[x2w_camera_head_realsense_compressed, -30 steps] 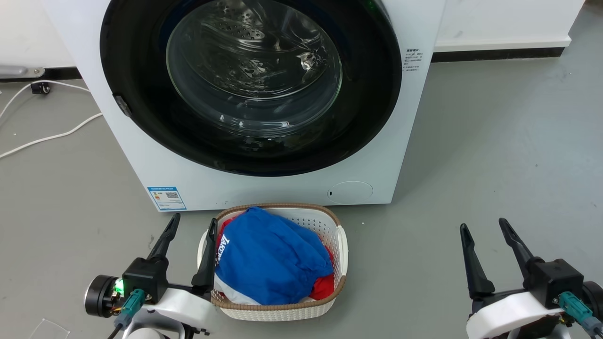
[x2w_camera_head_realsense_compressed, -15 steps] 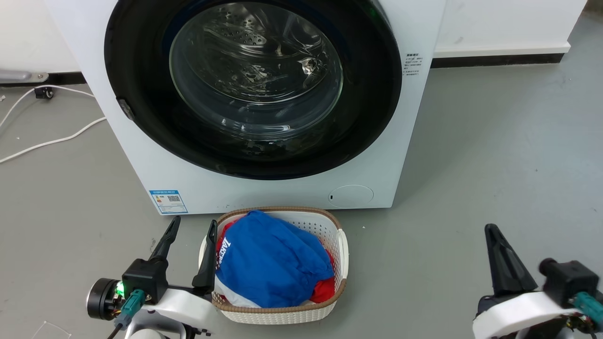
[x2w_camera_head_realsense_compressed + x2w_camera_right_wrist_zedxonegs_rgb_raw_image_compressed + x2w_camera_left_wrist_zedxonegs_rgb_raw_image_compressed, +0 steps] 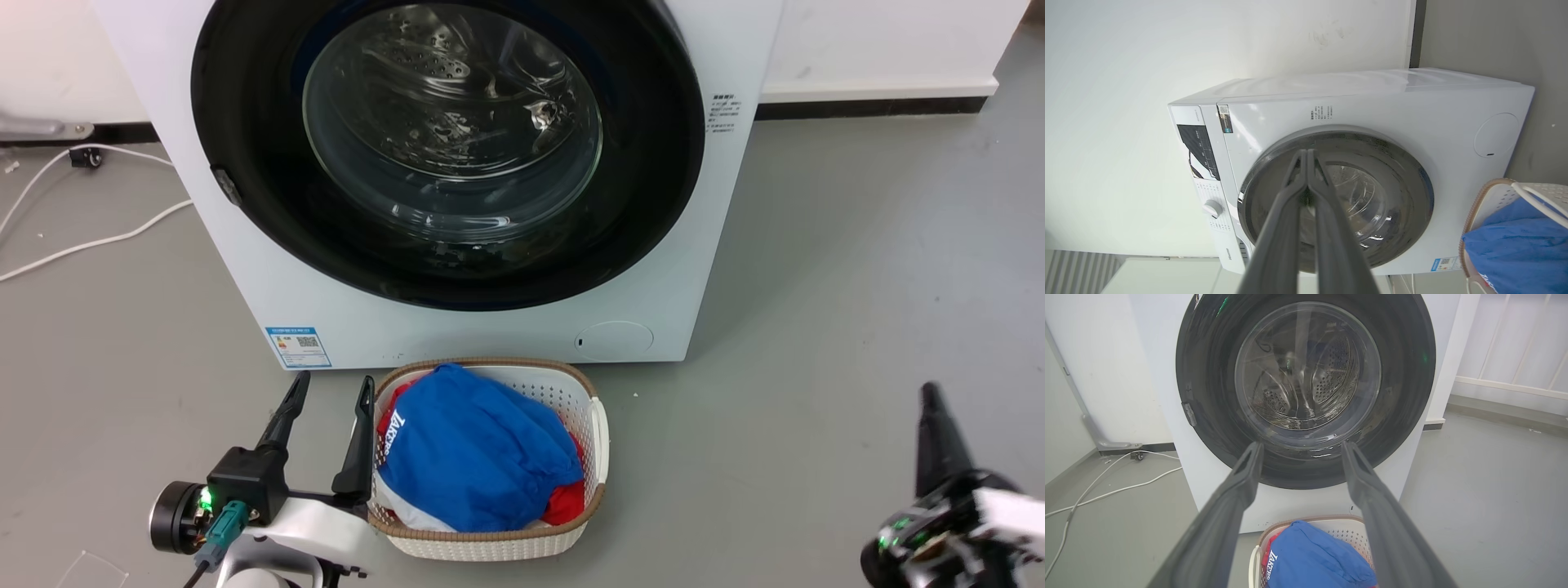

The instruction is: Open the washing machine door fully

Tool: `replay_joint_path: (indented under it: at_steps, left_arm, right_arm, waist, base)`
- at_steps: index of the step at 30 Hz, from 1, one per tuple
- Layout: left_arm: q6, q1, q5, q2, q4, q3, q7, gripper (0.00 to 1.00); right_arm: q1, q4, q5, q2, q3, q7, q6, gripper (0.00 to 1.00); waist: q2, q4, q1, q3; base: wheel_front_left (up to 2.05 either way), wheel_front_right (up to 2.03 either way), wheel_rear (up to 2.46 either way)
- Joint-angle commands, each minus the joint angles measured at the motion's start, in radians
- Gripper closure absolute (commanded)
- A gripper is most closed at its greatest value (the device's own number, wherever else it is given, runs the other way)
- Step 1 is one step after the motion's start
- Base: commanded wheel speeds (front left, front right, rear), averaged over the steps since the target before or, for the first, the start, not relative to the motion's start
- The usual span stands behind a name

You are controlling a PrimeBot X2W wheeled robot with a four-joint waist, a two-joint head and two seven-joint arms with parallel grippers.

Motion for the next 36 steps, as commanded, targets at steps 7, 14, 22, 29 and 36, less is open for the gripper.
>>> replay_joint_path:
  at_steps: [7,14,22,29,36]
  left_arm:
    - [-0.005,-0.026,0.012,-0.015,-0.028,0.005,-0.003,0.0]
    - [-0.009,-0.064,0.016,-0.026,-0.069,0.008,-0.003,0.0]
    - [-0.016,-0.112,0.025,-0.044,-0.128,-0.013,-0.003,0.0]
    - [-0.021,-0.146,0.032,-0.051,-0.17,-0.038,-0.003,0.0]
    - [-0.025,-0.187,0.015,-0.06,-0.185,-0.054,-0.003,0.0]
  right_arm:
    - [-0.149,0.11,0.303,-0.098,-0.07,0.086,0.0,1.0]
    - [-0.388,0.296,0.369,-0.309,0.043,0.14,0.0,1.0]
    - [-0.721,0.499,0.361,-0.513,0.316,0.275,0.0,1.0]
    - [-1.056,0.729,0.333,-0.512,0.577,0.384,0.0,1.0]
    - [-1.316,0.915,0.295,-0.433,0.705,0.409,0.0,1.0]
  waist:
    - [0.0,0.02,0.0,0.045]
    - [0.0,0.043,0.0,0.117]
    - [0.0,0.093,0.0,0.212]
    - [0.0,0.118,0.0,0.288]
    - [0.0,0.146,0.0,0.356]
  base:
    - [0.0,0.0,0.0]
    - [0.0,0.0,0.0]
    - [0.0,0.0,0.0]
    - [0.0,0.0,0.0]
    - [0.0,0.0,0.0]
